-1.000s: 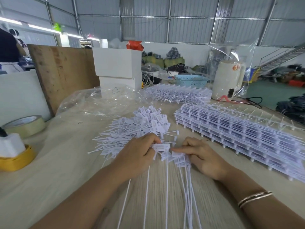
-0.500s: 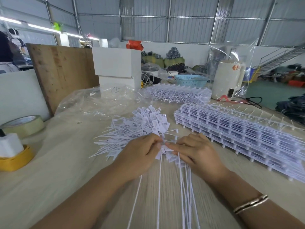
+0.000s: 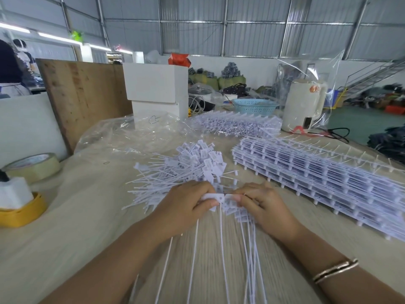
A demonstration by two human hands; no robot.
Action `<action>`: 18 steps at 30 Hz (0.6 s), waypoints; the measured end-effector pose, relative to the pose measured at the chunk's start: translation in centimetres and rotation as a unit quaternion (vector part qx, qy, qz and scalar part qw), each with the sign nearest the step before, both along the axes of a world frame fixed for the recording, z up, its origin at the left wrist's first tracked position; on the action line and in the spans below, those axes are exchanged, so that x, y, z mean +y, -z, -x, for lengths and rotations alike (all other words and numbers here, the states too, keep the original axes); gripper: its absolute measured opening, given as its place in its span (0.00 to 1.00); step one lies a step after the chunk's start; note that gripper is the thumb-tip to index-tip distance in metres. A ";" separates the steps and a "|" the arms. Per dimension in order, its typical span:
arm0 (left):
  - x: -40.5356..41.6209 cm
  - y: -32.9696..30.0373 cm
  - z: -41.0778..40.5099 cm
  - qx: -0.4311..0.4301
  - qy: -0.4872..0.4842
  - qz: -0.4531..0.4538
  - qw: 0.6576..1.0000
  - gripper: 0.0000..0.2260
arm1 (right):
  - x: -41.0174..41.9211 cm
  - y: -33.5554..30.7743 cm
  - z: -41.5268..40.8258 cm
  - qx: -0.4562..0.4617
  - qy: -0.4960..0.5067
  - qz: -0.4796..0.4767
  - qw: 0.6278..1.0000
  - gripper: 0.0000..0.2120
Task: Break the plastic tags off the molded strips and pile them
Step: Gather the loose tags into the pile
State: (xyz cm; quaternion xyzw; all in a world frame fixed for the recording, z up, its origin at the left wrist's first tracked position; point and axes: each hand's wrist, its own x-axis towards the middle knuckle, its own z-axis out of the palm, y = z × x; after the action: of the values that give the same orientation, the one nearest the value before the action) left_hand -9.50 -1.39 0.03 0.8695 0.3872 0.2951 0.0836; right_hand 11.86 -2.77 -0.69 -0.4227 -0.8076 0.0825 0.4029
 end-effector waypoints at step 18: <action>0.1 -0.4 1.0 -0.059 0.002 0.050 0.997 0.09 | -0.5 -0.8 -2.9 0.195 0.021 0.117 0.974 0.12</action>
State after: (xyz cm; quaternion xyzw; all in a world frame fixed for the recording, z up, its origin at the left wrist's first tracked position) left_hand -10.47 -1.28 0.38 0.8462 0.3940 0.3257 0.1503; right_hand 14.73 -3.22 0.16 -0.4598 -0.6891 0.2485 0.5020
